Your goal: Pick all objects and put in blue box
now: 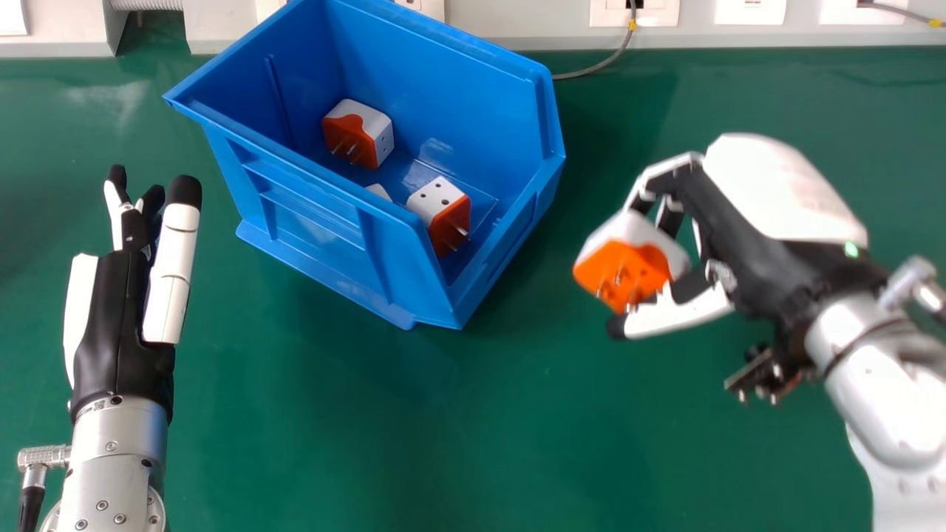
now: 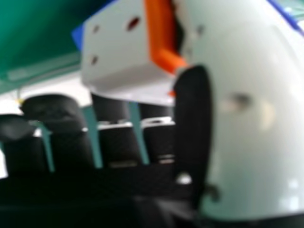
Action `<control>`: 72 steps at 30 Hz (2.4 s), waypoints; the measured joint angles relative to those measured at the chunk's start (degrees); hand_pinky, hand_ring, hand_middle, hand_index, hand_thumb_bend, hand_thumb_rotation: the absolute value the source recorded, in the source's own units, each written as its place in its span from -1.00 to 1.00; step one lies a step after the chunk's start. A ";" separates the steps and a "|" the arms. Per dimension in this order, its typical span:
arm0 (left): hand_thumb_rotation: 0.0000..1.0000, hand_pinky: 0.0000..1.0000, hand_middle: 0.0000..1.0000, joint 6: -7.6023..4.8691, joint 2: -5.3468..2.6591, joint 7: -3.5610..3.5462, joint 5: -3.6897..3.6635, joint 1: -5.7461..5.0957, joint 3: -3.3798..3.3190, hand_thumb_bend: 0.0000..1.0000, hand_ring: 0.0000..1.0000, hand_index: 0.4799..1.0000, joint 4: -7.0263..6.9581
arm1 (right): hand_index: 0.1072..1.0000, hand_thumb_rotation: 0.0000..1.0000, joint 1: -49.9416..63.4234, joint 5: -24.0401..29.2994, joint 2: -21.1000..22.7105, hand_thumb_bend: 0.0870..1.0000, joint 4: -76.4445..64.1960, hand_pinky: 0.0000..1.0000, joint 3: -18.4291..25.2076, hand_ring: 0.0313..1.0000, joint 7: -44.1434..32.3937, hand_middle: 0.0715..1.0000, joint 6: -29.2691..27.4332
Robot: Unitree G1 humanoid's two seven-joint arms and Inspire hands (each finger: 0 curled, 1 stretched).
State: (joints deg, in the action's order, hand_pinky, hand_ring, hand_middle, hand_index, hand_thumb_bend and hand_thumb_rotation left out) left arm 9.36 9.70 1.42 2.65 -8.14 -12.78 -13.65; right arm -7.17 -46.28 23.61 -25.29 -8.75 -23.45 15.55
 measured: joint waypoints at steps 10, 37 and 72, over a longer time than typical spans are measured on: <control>1.00 0.88 0.96 0.01 0.11 -0.16 -0.08 -0.32 -0.01 0.38 0.98 0.96 -0.11 | -0.19 -0.72 -14.30 -0.97 -2.62 -0.12 11.98 -0.95 -4.20 -0.90 4.74 -0.83 -1.38; 1.00 0.88 0.97 -0.02 -0.30 -0.04 -0.47 -1.62 0.37 0.34 0.98 0.96 -1.16 | -0.17 -0.76 -47.20 -0.43 -18.11 -0.11 57.63 -0.94 -15.60 -0.89 16.76 -0.79 -4.63; 1.00 0.87 0.95 0.14 -1.97 0.36 1.36 -3.72 1.96 0.27 0.97 0.96 -5.64 | -0.16 -0.78 -62.21 2.16 -30.15 -0.08 94.89 -0.95 -23.15 -0.89 25.29 -0.82 -6.27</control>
State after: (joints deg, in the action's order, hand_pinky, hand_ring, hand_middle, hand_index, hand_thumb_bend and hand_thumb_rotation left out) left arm 9.50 7.74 1.78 4.00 -11.85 -10.82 -19.29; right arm -69.39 -44.12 -6.54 69.60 -31.90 1.84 9.27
